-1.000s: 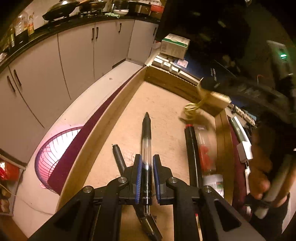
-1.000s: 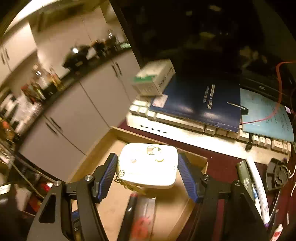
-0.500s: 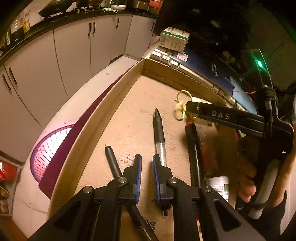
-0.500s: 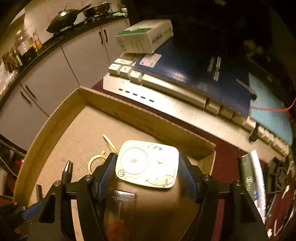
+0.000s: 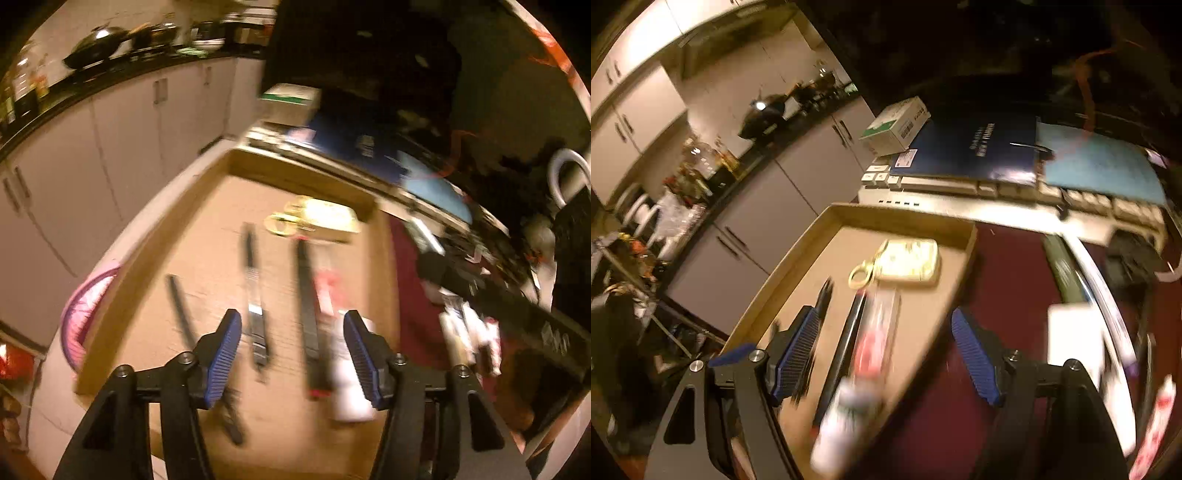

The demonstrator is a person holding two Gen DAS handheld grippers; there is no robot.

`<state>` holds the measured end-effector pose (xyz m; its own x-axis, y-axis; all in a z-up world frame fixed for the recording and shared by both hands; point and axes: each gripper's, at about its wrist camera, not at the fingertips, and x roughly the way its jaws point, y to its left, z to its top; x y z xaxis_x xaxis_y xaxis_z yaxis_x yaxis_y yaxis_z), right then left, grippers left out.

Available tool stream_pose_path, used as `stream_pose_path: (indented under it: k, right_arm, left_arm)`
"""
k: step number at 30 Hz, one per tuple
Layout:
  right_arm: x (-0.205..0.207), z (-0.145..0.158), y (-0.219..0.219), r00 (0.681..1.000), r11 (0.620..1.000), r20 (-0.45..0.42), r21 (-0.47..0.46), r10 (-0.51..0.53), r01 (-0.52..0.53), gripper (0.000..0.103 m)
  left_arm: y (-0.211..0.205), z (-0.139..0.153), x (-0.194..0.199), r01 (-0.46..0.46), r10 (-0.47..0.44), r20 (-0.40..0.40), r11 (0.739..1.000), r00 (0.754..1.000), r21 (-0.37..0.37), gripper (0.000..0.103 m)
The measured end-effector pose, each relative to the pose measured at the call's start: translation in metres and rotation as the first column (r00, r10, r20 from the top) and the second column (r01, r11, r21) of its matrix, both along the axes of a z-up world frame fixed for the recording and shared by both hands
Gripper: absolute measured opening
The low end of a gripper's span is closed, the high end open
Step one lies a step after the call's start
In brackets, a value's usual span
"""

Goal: Organize rigid objects
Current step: 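Carry the clear pen and white case with scissors into the tray and release, then grasp a white marker with the left gripper while the right grasps a black marker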

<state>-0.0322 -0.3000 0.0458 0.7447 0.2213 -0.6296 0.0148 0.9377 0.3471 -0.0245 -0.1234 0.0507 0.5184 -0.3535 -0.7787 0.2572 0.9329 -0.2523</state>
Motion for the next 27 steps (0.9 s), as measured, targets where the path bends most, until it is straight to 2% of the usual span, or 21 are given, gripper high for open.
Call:
stream_pose_path:
  k: [6,8,10,12,15,19,21,27]
  right_arm:
    - [-0.070,-0.001,-0.014,0.998,1.000,0.065,0.002,-0.019,0.018,0.074]
    - [-0.085,-0.005,-0.023,0.997,0.999,0.067,0.008,-0.043,0.042,0.071]
    - [-0.097,-0.012,-0.032,0.997,0.998,0.060,0.030,-0.058,0.056,0.062]
    - [-0.109,-0.016,-0.043,0.994,0.995,0.058,0.044,-0.089,0.087,0.057]
    - [-0.132,-0.025,-0.063,0.987,0.986,0.048,0.068,-0.153,0.149,0.055]
    - [-0.154,-0.032,-0.082,0.974,0.973,0.035,0.050,-0.225,0.223,0.052]
    - [-0.159,-0.036,-0.091,0.968,0.968,0.023,0.045,-0.248,0.247,0.047]
    - [-0.155,-0.049,-0.108,0.951,0.951,-0.031,0.016,-0.309,0.310,0.044]
  left_arm:
    - [-0.043,0.009,-0.021,0.081,-0.081,-0.003,0.997,0.997,0.013,0.065]
    - [-0.054,0.012,-0.025,0.102,-0.102,-0.011,0.995,0.995,0.007,0.065]
    - [-0.061,0.014,-0.031,0.112,-0.112,-0.019,0.994,0.994,-0.014,0.065]
    - [-0.068,0.015,-0.038,0.122,-0.123,-0.027,0.992,0.992,-0.041,0.065]
    - [-0.081,0.009,-0.049,0.138,-0.140,-0.040,0.989,0.989,-0.053,0.065]
    - [-0.097,0.001,-0.055,0.171,-0.173,-0.060,0.984,0.983,-0.044,0.065]
    - [-0.106,0.000,-0.057,0.196,-0.198,-0.063,0.980,0.978,-0.036,0.065]
    - [-0.120,-0.007,-0.056,0.226,-0.227,-0.073,0.974,0.971,-0.013,0.065]
